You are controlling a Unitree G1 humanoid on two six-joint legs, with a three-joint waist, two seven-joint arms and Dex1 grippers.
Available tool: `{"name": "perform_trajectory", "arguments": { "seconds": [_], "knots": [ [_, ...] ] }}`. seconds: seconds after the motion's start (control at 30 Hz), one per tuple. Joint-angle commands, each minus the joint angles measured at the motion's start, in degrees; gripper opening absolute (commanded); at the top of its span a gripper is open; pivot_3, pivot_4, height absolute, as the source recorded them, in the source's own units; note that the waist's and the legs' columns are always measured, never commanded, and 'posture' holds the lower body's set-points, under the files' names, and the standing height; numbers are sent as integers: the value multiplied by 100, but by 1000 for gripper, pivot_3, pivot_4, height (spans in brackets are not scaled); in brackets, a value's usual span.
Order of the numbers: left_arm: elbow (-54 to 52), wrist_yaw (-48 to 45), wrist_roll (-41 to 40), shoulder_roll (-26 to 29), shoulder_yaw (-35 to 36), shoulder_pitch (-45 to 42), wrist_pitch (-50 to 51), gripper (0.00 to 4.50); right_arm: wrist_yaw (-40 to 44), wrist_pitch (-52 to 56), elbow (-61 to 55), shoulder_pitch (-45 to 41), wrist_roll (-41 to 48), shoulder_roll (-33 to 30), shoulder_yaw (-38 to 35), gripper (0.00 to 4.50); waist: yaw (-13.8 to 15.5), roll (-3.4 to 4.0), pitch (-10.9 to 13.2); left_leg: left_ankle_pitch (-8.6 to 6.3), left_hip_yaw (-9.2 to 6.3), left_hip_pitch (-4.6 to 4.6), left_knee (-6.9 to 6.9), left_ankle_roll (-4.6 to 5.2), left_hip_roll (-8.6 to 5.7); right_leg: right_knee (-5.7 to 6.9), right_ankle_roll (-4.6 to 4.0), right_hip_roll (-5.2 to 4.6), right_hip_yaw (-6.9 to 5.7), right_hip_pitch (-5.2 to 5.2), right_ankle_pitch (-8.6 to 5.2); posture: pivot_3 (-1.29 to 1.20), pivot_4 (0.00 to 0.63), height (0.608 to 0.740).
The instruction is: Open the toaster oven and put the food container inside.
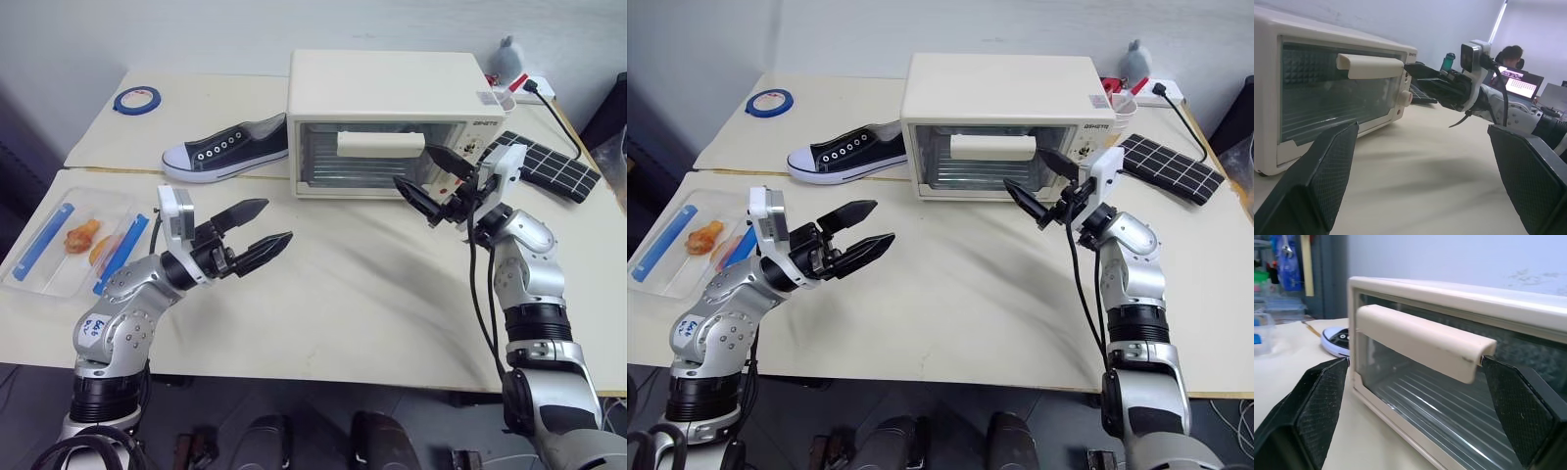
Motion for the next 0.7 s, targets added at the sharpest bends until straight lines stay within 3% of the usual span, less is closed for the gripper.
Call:
{"name": "perform_trajectory", "arguments": {
  "seconds": [0.03, 0.3, 0.4, 0.7],
  "knots": [
    [-44, -11, 71, -14, -3, -133, -102, 4500, 179, 136, -301, -27, 162, 17, -36, 4478, 1, 0, 0, 0, 0, 0, 0, 0, 0, 0, 0, 0, 1, 0, 0, 0, 150, 740],
    [276, -117, 216, 40, 28, -406, -152, 4500, 619, 433, -1374, 785, 69, -277, 191, 4478, 10, 1, 0, -1, 2, 0, -3, -2, 3, -1, 0, 4, 3, -3, 0, 0, 150, 740],
    [656, -212, 257, 75, 137, -683, -251, 3938, 791, 285, -1643, 1158, -181, -456, 363, 4500, -6, 1, 1, -2, 9, 1, -3, -2, 4, 0, -2, 7, 9, -6, 1, 0, 150, 740],
    [2932, -265, 1260, -561, -211, -2299, -1419, 1168, 730, -286, -1640, 1549, -512, -349, 494, 4500, 10, -9, 6, -3, 17, 1, 2, -4, 8, 2, -4, 15, 10, -8, 3, 0, 150, 740]
  ]
}}
